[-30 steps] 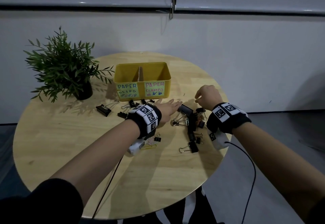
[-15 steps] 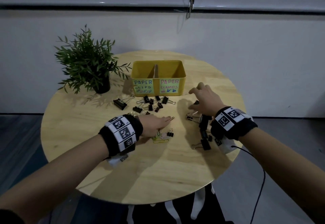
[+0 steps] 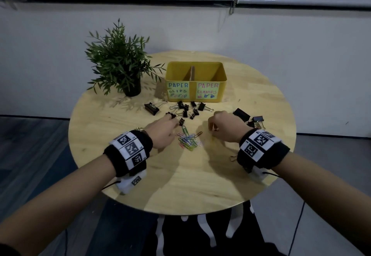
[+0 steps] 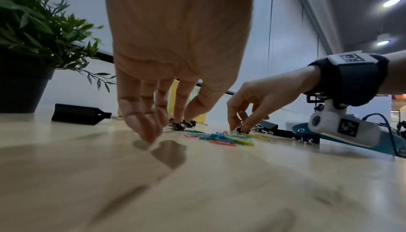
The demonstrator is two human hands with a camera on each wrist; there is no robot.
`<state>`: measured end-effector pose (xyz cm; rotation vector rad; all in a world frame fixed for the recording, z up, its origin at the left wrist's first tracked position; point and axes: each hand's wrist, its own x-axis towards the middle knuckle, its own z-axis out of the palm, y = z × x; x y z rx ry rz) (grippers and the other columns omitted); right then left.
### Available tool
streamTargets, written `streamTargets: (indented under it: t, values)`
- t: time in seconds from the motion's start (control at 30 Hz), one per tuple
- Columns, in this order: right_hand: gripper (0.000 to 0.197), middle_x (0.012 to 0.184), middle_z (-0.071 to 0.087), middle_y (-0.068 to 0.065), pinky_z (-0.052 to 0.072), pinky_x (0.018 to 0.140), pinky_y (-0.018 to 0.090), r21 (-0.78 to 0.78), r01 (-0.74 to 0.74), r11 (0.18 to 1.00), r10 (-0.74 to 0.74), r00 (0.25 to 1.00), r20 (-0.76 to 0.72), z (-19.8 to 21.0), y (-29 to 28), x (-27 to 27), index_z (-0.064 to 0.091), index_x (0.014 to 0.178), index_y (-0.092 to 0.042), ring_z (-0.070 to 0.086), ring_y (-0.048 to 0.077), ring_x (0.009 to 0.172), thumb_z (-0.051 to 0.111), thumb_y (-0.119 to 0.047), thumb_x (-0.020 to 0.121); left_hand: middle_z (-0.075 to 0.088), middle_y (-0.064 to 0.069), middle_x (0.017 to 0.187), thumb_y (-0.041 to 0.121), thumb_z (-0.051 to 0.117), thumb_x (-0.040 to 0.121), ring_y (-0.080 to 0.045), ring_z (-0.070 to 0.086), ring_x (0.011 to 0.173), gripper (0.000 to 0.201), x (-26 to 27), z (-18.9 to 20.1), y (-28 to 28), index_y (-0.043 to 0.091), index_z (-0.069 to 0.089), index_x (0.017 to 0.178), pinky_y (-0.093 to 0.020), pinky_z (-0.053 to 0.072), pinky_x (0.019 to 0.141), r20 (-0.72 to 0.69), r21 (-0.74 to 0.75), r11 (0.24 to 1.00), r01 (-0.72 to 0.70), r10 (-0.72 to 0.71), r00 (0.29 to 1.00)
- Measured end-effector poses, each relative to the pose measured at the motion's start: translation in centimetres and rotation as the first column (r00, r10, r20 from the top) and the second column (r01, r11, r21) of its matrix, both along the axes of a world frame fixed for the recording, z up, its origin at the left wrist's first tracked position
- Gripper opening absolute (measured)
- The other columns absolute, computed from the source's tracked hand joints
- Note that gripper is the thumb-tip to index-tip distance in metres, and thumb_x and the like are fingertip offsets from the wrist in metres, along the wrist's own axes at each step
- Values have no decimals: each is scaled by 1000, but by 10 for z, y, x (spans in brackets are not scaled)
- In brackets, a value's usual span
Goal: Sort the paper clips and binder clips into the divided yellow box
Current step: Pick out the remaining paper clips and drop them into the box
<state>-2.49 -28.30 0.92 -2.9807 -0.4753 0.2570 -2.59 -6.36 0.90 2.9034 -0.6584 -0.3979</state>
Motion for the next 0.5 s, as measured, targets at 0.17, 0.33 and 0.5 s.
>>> streamTargets:
  t: [0.17, 0.33, 0.5]
  values:
    - [42, 119, 51, 12, 52, 89, 37, 35, -67, 997, 66, 997, 27, -2, 11, -15, 53, 133, -13, 56, 27, 105, 51, -7, 91, 32, -11, 129, 7, 35, 93, -28, 42, 104, 60, 1, -8, -4, 27, 22, 148, -39, 46, 77, -50, 194, 978, 79, -71, 996]
    - [44, 119, 42, 12, 42, 74, 32, -86, -173, 981, 173, 985, 0, -16, 21, -34, 43, 136, -23, 43, 27, 110, 45, -9, 94, 24, -12, 138, 2, 35, 88, -33, 33, 118, 66, -11, -10, -1, 29, 24, 146, -40, 44, 81, -64, 248, 958, 143, -131, 989]
    - [43, 116, 53, 11, 51, 80, 27, 28, -38, 999, 36, 997, 69, 4, 5, -32, 55, 132, -13, 58, 24, 97, 44, -2, 92, 39, -10, 111, 8, 45, 89, -23, 41, 93, 30, -9, 1, 10, 8, 47, 118, -40, 46, 78, -10, 68, 998, 17, -16, 1000]
